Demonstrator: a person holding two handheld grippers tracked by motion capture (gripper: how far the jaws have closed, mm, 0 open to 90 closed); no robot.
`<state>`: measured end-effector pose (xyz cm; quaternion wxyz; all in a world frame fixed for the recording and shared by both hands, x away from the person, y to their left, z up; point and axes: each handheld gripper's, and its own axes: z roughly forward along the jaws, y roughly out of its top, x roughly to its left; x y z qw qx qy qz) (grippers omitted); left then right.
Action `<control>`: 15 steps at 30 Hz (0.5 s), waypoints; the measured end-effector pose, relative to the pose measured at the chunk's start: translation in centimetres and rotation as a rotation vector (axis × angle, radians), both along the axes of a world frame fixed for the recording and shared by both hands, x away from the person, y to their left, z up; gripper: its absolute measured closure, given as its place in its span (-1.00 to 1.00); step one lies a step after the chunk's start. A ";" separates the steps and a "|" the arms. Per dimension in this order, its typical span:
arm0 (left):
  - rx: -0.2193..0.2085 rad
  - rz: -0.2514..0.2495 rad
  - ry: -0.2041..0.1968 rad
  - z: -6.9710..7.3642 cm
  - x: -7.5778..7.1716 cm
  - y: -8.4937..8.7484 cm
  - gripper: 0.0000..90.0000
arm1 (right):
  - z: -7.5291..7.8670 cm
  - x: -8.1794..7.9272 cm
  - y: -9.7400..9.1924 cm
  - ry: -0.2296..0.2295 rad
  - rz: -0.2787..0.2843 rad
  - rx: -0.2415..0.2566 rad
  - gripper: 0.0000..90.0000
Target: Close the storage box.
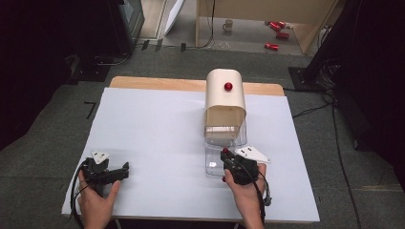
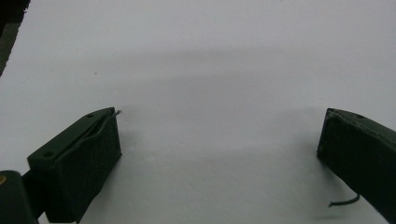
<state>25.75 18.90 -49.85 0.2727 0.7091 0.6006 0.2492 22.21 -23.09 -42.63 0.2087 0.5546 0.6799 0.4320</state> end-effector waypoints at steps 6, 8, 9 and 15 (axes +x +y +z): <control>0.000 0.000 0.000 0.0 0.0 0.0 -1.00 | 0.1 0.7 0.1 0.009 0.000 -0.001 0.74; 0.000 0.001 0.000 0.0 0.0 0.0 -1.00 | 0.1 0.8 0.0 0.010 -0.008 0.005 0.74; 0.000 0.000 0.000 0.0 0.0 0.0 -1.00 | 0.1 0.8 -0.1 0.009 -0.011 0.005 0.74; 0.000 0.000 0.000 0.0 0.0 0.0 -1.00 | 0.4 0.8 -0.3 -0.005 -0.026 0.012 0.73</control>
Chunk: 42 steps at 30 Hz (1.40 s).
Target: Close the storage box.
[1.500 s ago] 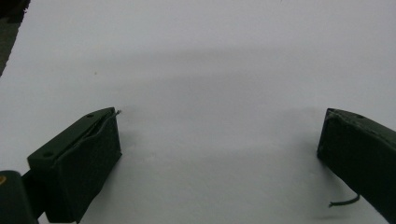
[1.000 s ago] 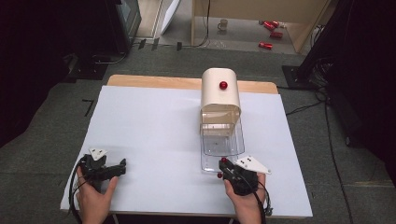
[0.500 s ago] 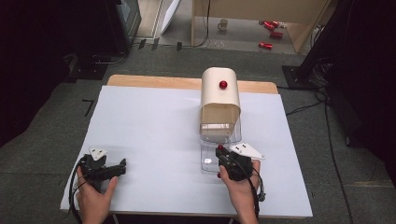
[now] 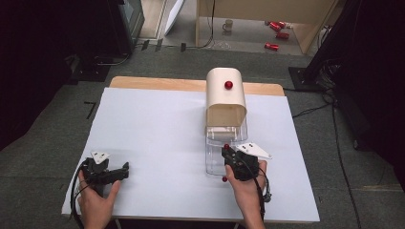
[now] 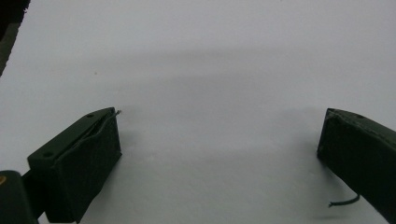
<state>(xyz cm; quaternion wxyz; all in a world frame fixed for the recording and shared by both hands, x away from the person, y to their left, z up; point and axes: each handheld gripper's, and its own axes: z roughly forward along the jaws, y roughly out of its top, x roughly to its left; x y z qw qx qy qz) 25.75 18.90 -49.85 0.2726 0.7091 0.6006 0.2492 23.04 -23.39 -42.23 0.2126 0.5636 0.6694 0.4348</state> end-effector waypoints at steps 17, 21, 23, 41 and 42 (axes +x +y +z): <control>0.000 0.000 0.000 0.0 0.0 0.0 -1.00 | 1.1 2.3 0.1 -0.031 -0.043 -0.031 0.75; 0.001 0.000 0.000 0.0 0.0 0.0 -1.00 | 1.1 3.1 0.1 -0.032 -0.047 -0.031 0.75; 0.001 0.001 0.000 0.0 0.0 0.0 -1.00 | 1.1 3.6 0.0 -0.032 -0.051 -0.023 0.75; 0.000 0.001 0.000 0.0 0.0 0.0 -1.00 | 1.2 6.3 -0.6 -0.016 -0.055 -0.001 0.56; 0.000 0.001 0.000 0.0 0.0 0.0 -1.00 | 1.2 6.4 -0.6 -0.017 -0.053 0.000 0.55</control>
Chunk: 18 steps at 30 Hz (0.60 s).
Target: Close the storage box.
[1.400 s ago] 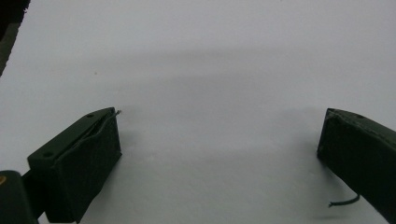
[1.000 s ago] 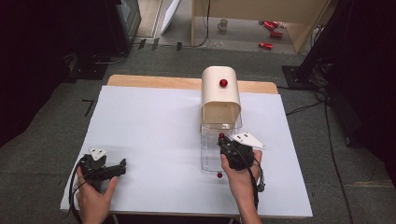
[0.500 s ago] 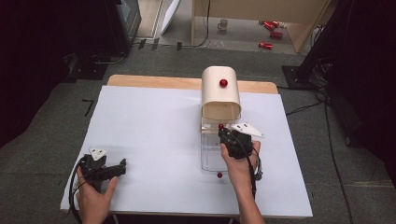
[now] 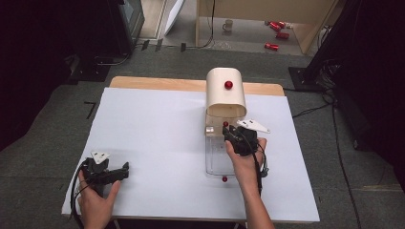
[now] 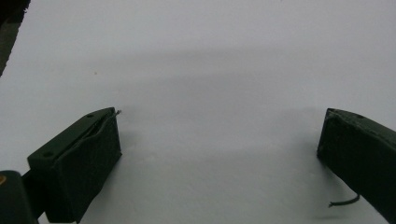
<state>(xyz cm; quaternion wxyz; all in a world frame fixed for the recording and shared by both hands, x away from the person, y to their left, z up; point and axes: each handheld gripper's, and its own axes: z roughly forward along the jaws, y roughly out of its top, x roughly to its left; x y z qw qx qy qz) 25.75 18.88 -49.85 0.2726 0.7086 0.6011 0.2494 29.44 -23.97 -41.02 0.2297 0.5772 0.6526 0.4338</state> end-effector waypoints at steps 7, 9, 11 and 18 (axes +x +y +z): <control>0.001 -0.001 0.000 0.0 0.0 0.0 -1.00 | 0.0 0.3 -0.3 0.010 0.009 0.011 0.13; 0.001 0.000 -0.001 0.0 0.0 0.0 -1.00 | -0.1 0.1 -0.2 0.031 0.005 0.005 -0.25; 0.001 0.000 -0.001 0.0 0.0 0.0 -1.00 | -0.2 -0.3 0.0 0.050 -0.002 -0.005 -0.62; 0.001 0.000 -0.001 0.0 0.0 0.0 -1.00 | -0.9 -3.0 0.0 0.086 0.028 -0.038 -1.00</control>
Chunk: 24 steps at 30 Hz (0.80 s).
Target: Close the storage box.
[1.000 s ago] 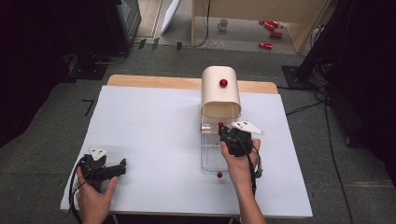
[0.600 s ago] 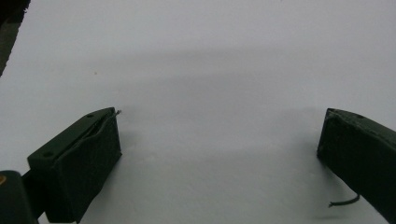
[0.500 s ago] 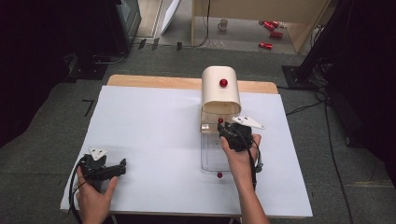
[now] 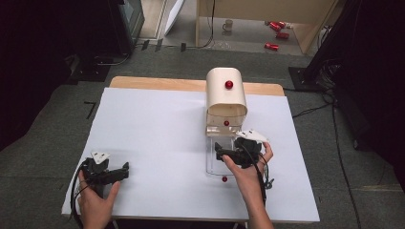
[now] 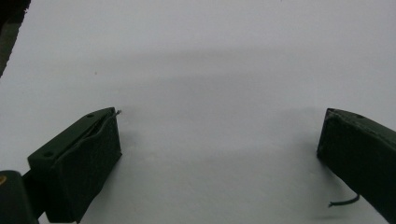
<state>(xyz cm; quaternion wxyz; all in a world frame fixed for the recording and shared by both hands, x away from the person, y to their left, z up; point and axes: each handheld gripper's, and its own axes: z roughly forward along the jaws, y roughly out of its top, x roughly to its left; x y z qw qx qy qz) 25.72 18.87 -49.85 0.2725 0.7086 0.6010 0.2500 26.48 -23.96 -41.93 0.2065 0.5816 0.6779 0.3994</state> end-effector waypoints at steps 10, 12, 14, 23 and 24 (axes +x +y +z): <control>0.000 0.000 0.000 0.0 0.0 0.0 -1.00 | -2.0 -4.7 -0.7 -0.009 -0.027 -0.057 -1.00; 0.000 0.001 0.000 0.0 0.0 0.0 -1.00 | -2.5 -5.4 -0.8 -0.003 -0.032 -0.059 -1.00; 0.000 0.000 0.000 0.0 0.0 0.0 -1.00 | -2.7 -5.7 -0.8 0.004 -0.030 -0.063 -1.00; 0.000 0.000 0.001 0.0 0.0 0.0 -1.00 | -4.3 -7.6 -0.5 0.031 -0.028 -0.082 -1.00; 0.000 0.000 0.001 0.0 0.0 0.0 -1.00 | -4.5 -7.7 -0.4 0.036 -0.027 -0.083 -1.00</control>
